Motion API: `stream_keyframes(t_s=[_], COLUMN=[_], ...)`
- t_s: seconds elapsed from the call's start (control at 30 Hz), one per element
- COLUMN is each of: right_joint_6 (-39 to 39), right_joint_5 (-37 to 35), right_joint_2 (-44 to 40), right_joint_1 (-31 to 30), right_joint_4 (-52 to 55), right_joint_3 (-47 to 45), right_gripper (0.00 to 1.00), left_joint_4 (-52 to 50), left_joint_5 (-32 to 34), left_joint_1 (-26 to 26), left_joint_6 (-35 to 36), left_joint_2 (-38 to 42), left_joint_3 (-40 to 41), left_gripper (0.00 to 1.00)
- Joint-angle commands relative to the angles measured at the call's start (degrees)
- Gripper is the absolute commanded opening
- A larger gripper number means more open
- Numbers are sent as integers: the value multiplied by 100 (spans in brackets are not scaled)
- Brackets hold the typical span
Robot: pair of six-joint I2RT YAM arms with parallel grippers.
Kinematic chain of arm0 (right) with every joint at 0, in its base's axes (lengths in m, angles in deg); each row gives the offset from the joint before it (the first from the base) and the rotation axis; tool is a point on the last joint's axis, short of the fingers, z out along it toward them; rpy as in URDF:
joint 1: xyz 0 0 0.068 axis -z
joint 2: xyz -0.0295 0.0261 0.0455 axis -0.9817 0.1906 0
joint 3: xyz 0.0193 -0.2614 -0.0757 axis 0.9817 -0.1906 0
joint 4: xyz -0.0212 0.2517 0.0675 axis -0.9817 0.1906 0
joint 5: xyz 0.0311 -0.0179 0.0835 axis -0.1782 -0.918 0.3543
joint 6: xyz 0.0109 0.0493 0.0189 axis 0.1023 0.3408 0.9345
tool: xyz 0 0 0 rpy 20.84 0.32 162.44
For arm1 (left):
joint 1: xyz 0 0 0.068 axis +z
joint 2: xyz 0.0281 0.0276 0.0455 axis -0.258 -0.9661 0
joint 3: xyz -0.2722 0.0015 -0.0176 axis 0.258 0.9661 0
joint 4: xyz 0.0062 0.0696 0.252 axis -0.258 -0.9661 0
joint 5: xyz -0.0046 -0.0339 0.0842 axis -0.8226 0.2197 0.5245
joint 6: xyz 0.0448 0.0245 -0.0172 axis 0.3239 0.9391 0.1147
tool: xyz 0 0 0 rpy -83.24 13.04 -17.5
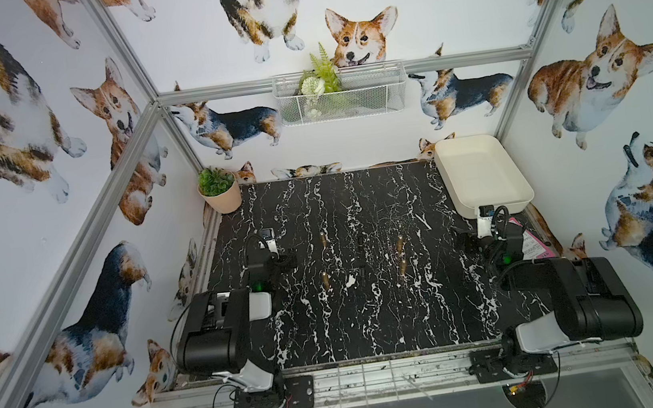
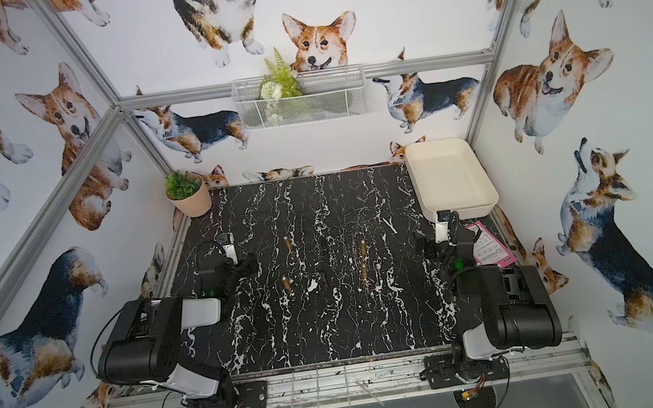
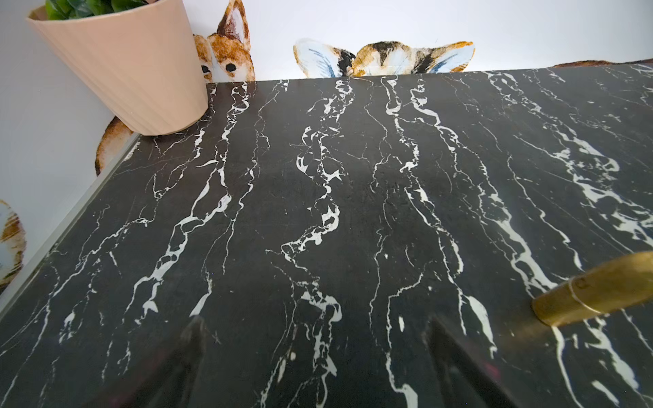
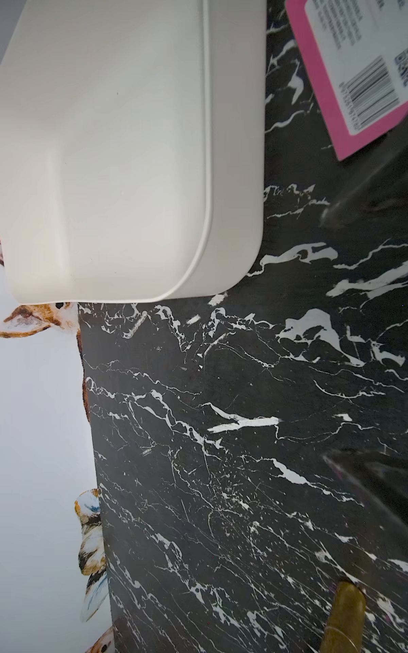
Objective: Open the lipstick cap
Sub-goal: Pick up the lipstick at the center of the board.
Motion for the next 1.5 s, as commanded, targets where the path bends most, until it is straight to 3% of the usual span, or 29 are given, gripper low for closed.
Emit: stream_keyframes(t_s=[0.0, 0.77, 0.87, 1.0, 1.17, 1.3, 1.47], right_joint_6=[59, 64, 237, 176, 233, 677, 1997], right_joint_5=[68, 40, -455, -271, -403, -387, -48], right_joint_2=[6, 7, -129, -703, -1183, -1700, -1727], right_joint_1=[-6, -6, -14, -5, -10, 125, 407], right_joint_4=[-245, -249, -136, 1225, 1649, 2194, 2243], right_joint_3=[31, 25, 35, 517, 668, 969, 1091], right_gripper=[100, 100, 100, 100, 100, 100, 100], left_joint_4=[235, 179, 174, -588, -1437, -2340, -4317], left_joint_5=[16, -38, 23, 259, 635, 702, 713], left_joint_1=[11, 52, 41, -46, -88, -203, -480], left_joint_6=[82, 56, 65, 91, 24, 91, -208], left_joint_2=[17, 15, 32, 254, 515, 966, 1269], left_joint_3=[-3, -24, -13, -320, -701, -1125, -2221], left_gripper=[100, 100, 100, 100, 100, 100, 100])
